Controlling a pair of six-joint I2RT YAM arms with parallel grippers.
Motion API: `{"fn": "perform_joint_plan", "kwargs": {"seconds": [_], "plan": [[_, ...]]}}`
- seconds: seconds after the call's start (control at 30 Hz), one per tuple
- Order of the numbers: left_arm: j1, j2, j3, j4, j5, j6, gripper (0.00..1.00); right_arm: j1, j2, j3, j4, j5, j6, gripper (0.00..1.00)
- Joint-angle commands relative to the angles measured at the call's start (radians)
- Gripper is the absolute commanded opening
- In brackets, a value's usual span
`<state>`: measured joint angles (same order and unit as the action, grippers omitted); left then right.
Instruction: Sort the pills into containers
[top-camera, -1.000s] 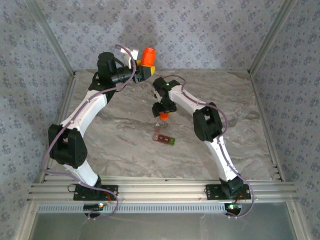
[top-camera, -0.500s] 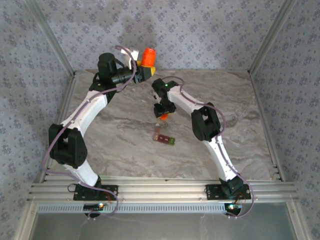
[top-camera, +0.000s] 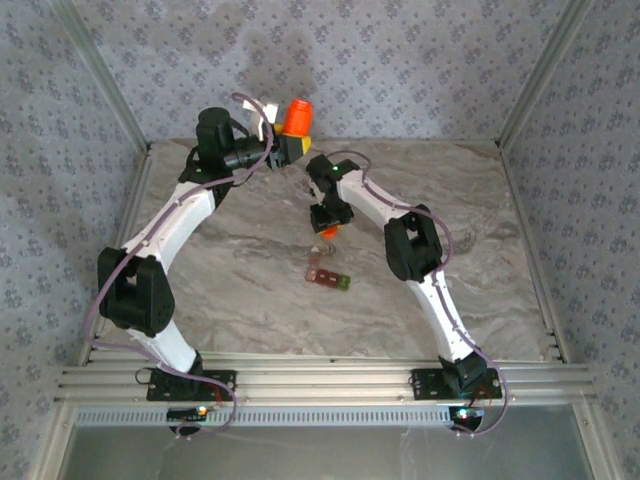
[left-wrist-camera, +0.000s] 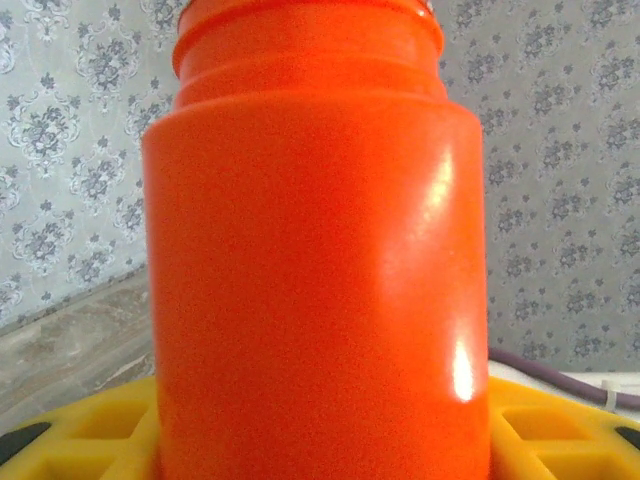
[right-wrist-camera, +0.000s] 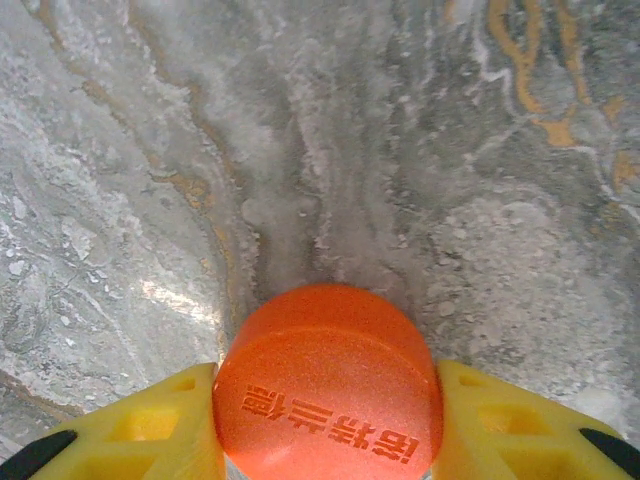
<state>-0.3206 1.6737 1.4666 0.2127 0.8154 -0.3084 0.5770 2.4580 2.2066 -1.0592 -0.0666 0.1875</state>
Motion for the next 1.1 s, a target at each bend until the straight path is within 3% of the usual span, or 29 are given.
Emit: {"fn": "perform_joint_plan", "kwargs": {"seconds": [0.0,0.53,0.73,0.83,0.9,1.07], "plan": [[0.008,-0.038,0.0,0.027,0.03,-0.002,0.0,-0.018,-0.089,-0.008,-0.01,-0.019,0.026,0.37],[0.005,-0.04,-0.014,0.029,0.025,-0.011,0.0,-0.033,-0.132,-0.243,0.039,0.097,-0.035,0.42],[0.002,-0.037,-0.014,0.029,0.021,-0.011,0.0,-0.023,-0.122,-0.263,0.05,0.103,-0.039,0.6],[0.0,-0.035,-0.014,0.029,0.022,-0.011,0.0,-0.023,-0.122,-0.263,0.051,0.101,-0.038,0.62],[-0.001,-0.035,-0.014,0.029,0.02,-0.011,0.0,-0.025,-0.12,-0.263,0.053,0.097,-0.039,0.6],[-0.002,-0.033,-0.014,0.025,0.022,-0.008,0.0,-0.033,-0.133,-0.264,0.054,0.082,-0.027,0.39]]}}
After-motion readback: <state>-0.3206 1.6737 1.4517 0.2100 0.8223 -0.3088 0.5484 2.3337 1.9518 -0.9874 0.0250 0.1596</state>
